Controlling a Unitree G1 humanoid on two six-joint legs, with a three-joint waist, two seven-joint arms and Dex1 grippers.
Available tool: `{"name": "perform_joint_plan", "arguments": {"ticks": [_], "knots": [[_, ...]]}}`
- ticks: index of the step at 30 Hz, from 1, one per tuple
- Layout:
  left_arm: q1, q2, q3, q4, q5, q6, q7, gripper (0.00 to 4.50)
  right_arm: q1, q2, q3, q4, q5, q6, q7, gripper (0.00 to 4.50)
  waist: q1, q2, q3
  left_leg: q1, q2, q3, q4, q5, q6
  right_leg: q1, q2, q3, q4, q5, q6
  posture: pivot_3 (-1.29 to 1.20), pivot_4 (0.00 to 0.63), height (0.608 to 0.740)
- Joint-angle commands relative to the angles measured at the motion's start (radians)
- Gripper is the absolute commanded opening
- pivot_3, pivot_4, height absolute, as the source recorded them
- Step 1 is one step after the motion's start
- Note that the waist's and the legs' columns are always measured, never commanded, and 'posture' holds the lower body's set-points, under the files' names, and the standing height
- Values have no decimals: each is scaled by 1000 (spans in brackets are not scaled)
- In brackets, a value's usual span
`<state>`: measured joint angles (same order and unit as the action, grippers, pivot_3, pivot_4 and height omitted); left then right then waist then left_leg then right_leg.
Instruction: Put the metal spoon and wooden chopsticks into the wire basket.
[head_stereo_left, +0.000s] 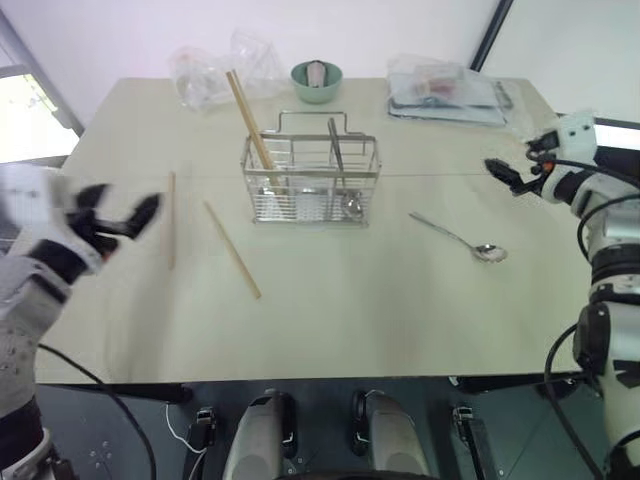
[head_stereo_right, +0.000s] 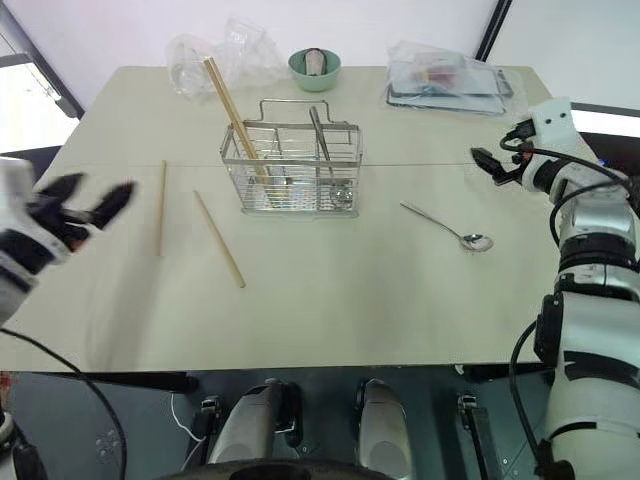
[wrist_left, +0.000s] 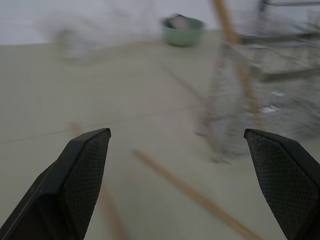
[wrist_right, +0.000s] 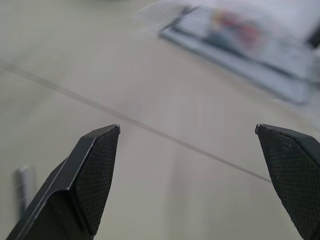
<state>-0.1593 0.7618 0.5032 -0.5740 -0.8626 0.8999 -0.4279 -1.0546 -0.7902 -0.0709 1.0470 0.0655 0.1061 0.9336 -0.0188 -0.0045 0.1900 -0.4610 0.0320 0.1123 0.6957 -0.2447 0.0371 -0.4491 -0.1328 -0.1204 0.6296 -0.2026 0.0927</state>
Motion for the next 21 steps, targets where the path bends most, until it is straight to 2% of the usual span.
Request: {"name": "perform_joint_plan", "arguments": {"ticks": [1,5,8,21], "knots": [[-13,34,-33,-56,-90,27,-66,4500,-45,-29,54,-8,-22,36,187,4451,1,1,0,0,0,0,0,0,0,0,0,0,0,0,0,0,150,707],[-23,102,-183,-88,-76,42,-150,4500,-39,-24,144,-5,-67,81,387,4451,4,1,0,0,0,0,0,1,-1,0,0,0,0,0,0,0,150,707],[-46,113,-227,-79,-73,31,-165,4500,-18,-17,178,4,-91,93,435,4451,5,2,1,0,-1,0,0,1,-1,0,0,0,0,0,0,0,150,707],[-161,168,-227,-71,-174,72,-210,4500,44,68,190,105,-152,65,300,4451,1,1,1,1,0,0,0,2,-3,1,1,0,1,0,0,0,150,707]]}}
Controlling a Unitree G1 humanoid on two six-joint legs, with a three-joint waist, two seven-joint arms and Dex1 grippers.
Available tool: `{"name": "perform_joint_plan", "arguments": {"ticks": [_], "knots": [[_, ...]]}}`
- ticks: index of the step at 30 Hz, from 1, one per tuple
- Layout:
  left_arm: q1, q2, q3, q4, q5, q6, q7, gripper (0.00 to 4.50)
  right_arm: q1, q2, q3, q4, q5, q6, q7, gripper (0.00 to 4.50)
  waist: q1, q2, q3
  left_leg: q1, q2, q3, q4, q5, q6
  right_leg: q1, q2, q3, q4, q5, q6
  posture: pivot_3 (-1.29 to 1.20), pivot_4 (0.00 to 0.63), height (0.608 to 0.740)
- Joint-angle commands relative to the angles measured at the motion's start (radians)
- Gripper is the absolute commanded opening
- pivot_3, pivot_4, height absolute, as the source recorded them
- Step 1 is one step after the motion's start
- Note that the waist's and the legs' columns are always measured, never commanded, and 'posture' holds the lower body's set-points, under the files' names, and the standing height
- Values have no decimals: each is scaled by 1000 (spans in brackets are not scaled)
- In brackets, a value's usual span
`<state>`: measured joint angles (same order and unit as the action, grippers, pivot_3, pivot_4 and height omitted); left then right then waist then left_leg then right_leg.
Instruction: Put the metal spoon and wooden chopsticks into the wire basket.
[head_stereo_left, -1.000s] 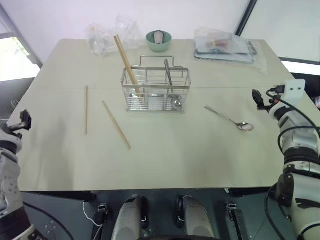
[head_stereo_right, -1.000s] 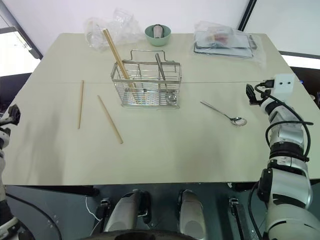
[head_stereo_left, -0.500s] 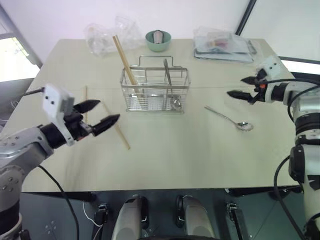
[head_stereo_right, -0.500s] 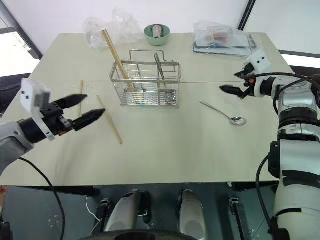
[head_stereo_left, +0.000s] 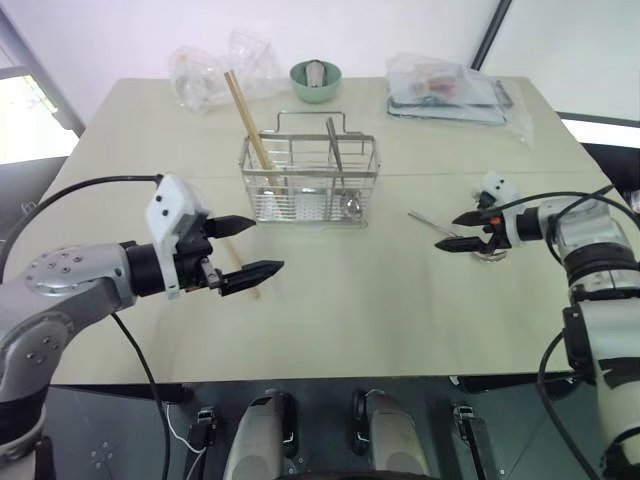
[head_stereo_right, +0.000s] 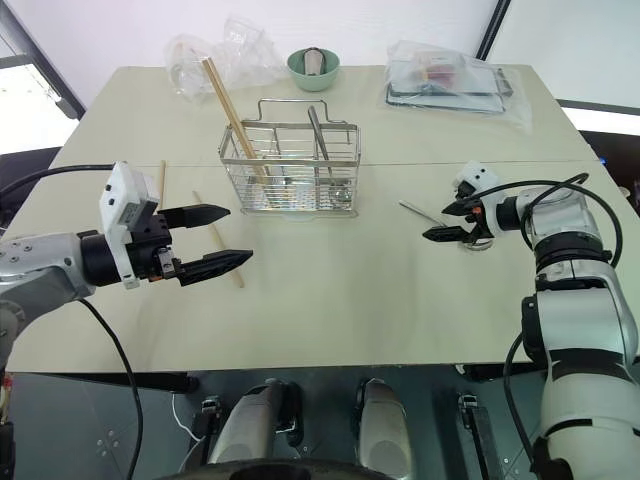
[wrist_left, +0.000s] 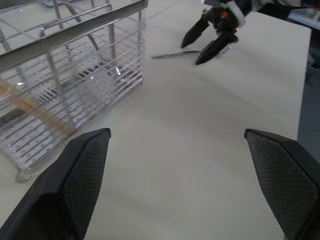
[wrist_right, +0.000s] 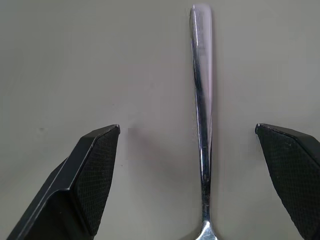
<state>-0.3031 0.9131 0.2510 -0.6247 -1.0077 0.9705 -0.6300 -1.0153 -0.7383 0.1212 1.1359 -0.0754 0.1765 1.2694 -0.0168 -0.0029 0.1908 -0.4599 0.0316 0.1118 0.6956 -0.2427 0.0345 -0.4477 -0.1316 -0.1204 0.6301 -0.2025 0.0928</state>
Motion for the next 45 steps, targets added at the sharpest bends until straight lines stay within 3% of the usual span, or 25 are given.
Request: {"name": "perform_joint_plan", "arguments": {"ticks": [1,3,10,17,22,30,37,45], "knots": [[-19,20,24,-22,-34,3,-6,4500,4,25,-5,22,-11,-3,-52,4219,-1,0,0,1,0,0,0,0,0,1,0,0,0,0,0,0,150,707],[-21,25,23,-23,-38,5,-5,4500,3,38,-12,30,-7,5,-76,3666,-1,0,0,4,0,-1,0,0,0,4,0,0,-1,0,0,0,150,707],[-30,48,33,-15,-65,2,-6,4500,3,47,-20,29,-6,6,-93,62,-1,0,0,5,0,-1,0,0,0,4,1,0,-1,0,0,0,150,707],[-34,39,28,-9,-53,-14,7,4500,15,35,-106,-27,58,-7,-172,62,-1,0,0,5,0,-1,0,0,0,5,1,0,-1,0,0,0,150,707],[-55,35,34,5,-54,-23,10,4500,-23,31,-249,-58,145,-37,-399,62,2,1,0,4,0,0,0,0,0,4,0,0,-1,0,0,0,150,707],[-177,-4,22,53,-66,-43,39,4500,-146,158,-453,-452,458,249,-492,62,-2,3,2,5,1,-1,-1,0,-1,4,1,1,1,0,0,0,150,707],[-319,-75,-2,135,-31,-59,97,4500,-187,380,-466,-667,590,393,-679,62,7,3,2,5,0,-1,-2,1,-1,4,2,1,1,0,0,0,150,707],[-335,-79,8,132,-14,-58,106,4500,-90,508,-367,-726,567,347,-709,62,2,3,2,4,0,-1,-4,1,-1,4,2,1,0,0,0,0,150,707]]}}
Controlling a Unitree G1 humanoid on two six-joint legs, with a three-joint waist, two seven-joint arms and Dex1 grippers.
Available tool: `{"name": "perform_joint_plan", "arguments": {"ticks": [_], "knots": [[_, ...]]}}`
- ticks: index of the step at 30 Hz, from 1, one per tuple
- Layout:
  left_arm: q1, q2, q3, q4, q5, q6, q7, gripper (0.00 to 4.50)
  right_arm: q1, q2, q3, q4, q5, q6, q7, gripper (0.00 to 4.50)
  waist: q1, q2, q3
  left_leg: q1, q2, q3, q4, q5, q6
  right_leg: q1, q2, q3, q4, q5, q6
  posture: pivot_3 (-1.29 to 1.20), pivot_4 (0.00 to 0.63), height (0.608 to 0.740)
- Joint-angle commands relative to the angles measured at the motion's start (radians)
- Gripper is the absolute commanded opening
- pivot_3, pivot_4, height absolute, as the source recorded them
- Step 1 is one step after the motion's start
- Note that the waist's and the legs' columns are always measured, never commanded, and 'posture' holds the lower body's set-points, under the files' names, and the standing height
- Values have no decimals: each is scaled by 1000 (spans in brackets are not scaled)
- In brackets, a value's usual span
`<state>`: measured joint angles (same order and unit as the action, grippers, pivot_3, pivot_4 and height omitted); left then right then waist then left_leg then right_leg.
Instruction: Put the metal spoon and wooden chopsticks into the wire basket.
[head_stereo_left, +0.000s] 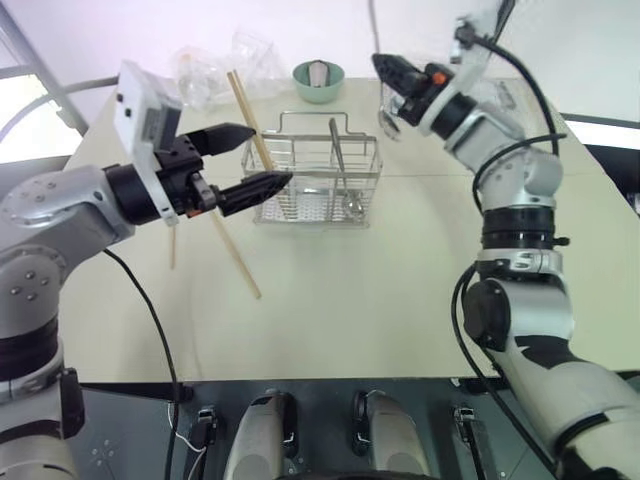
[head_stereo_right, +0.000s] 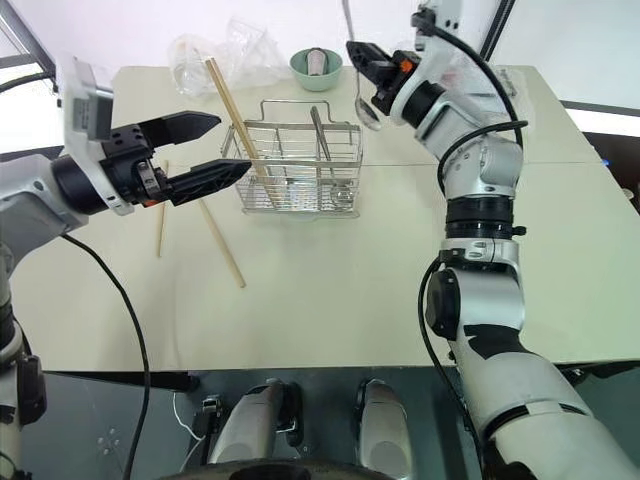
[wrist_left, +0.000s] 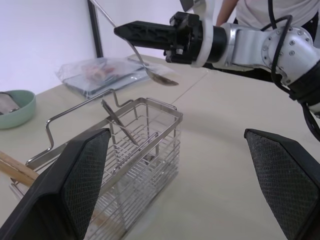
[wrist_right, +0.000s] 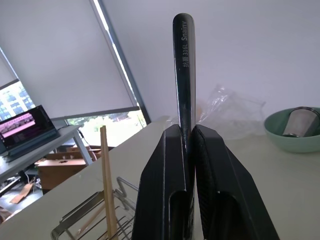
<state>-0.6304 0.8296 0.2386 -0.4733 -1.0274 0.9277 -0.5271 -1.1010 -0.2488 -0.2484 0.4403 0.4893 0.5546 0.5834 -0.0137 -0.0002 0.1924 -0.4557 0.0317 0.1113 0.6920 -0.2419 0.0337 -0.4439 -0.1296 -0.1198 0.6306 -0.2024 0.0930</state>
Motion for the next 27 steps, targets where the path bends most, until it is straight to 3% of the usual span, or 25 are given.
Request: {"name": "perform_joint_plan", "arguments": {"ticks": [1,14,17,24,27], "knots": [[-3,6,22,-25,4,-15,6,4500,0,33,1,-27,5,-37,-36,62,-1,0,0,0,0,0,0,0,0,0,0,0,0,0,0,0,150,707],[30,14,44,-60,-13,-8,38,4500,-15,146,8,94,-8,-214,-88,62,0,0,0,0,0,0,0,0,-1,-1,1,0,0,0,0,0,150,707],[31,17,51,-59,-13,-9,44,4500,11,138,11,89,-8,-217,-89,1055,-2,0,0,0,0,-1,-1,1,-1,-1,1,0,0,0,0,0,150,707],[46,21,71,-57,-21,-7,55,4500,50,99,-1,28,4,-196,-95,4342,-1,0,0,0,0,0,-1,1,-1,-1,1,0,0,0,0,0,150,707],[50,22,83,-41,-15,-1,80,4500,53,50,-6,-8,18,-168,-73,4342,0,0,0,0,0,0,-1,1,-1,-1,1,0,0,0,0,0,150,707]]}}
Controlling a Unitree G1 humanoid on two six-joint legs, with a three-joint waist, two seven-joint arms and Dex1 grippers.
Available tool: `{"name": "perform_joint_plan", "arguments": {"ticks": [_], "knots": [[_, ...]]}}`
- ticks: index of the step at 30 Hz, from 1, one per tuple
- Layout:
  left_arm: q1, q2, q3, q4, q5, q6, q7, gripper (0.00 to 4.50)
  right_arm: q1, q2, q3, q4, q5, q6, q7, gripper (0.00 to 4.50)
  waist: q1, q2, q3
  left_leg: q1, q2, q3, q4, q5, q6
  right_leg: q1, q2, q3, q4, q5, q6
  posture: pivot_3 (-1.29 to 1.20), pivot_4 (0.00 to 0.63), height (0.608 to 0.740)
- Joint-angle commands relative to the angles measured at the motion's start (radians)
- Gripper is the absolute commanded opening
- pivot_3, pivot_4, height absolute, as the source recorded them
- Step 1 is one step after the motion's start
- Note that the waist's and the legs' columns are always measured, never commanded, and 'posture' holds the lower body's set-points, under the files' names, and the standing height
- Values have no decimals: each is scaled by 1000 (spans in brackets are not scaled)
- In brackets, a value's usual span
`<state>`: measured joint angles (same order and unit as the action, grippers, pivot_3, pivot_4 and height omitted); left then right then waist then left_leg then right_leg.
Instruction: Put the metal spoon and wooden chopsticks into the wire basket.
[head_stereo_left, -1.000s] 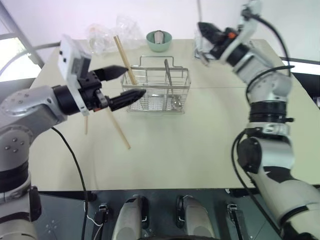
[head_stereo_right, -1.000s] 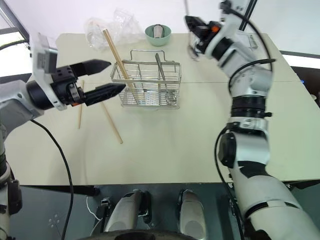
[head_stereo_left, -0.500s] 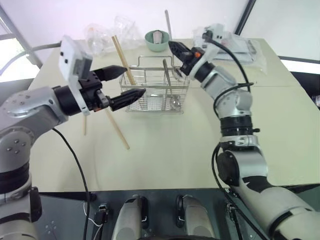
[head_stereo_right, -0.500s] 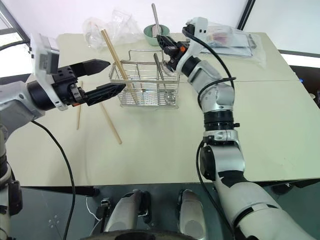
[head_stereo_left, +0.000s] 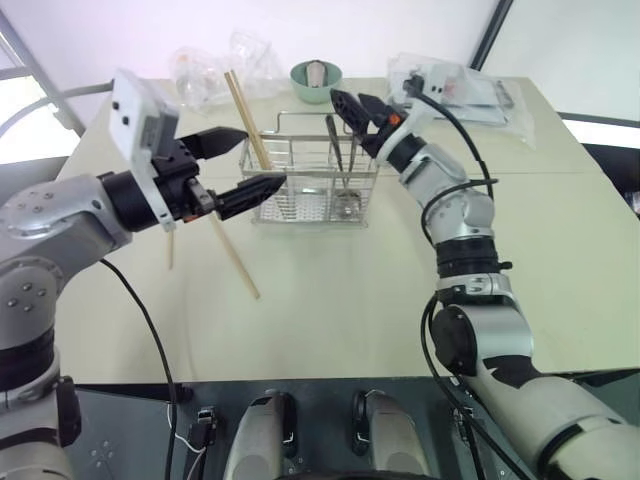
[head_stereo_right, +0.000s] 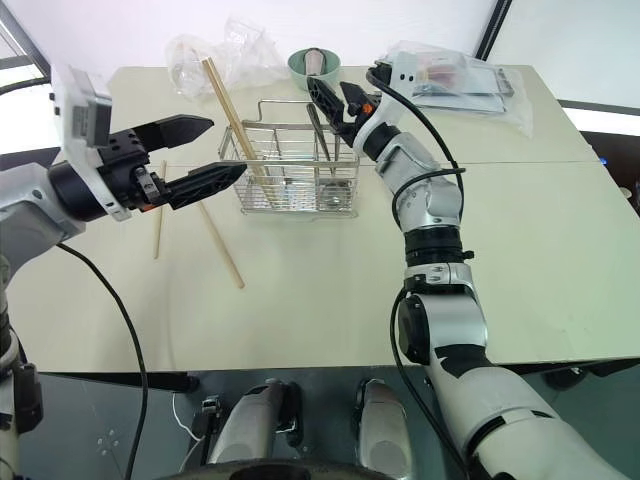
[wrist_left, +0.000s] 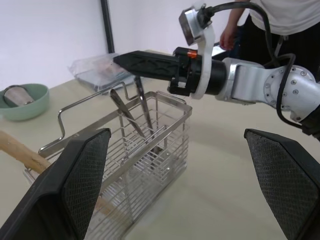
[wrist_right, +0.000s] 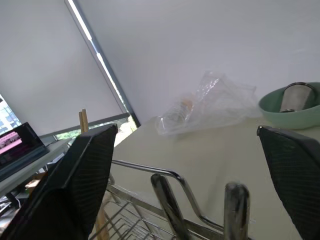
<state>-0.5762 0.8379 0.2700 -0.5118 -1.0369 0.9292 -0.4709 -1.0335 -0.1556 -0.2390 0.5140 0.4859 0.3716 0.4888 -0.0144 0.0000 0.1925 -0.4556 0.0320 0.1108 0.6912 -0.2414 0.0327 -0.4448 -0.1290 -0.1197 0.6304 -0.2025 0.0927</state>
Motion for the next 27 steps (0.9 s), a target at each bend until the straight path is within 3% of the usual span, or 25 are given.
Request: {"name": "perform_joint_plan", "arguments": {"ticks": [1,9,15,20,27], "knots": [[-3,13,55,3,-1,0,37,4500,-17,-63,-18,-94,29,25,35,4342,0,0,0,0,0,0,0,0,0,0,0,0,0,0,0,0,150,707],[-80,-30,117,181,76,77,339,4500,-67,-325,-40,-212,199,271,315,4342,2,0,0,0,0,-1,0,0,1,0,0,0,0,0,0,0,150,707],[-188,-46,185,504,229,191,599,4500,76,-544,39,-461,343,480,642,4342,0,-1,0,1,0,-1,-2,-1,3,0,0,0,-1,0,0,0,150,707],[-236,-14,72,687,366,171,525,4500,189,-634,52,-599,419,558,745,4342,7,-2,0,2,0,0,-3,-1,3,1,0,0,-1,0,0,0,150,707],[-353,-53,-135,1019,567,26,301,4500,244,-638,48,-650,418,553,707,4342,26,-4,-1,2,0,1,-3,-1,1,0,-1,0,-1,0,0,0,150,707]]}}
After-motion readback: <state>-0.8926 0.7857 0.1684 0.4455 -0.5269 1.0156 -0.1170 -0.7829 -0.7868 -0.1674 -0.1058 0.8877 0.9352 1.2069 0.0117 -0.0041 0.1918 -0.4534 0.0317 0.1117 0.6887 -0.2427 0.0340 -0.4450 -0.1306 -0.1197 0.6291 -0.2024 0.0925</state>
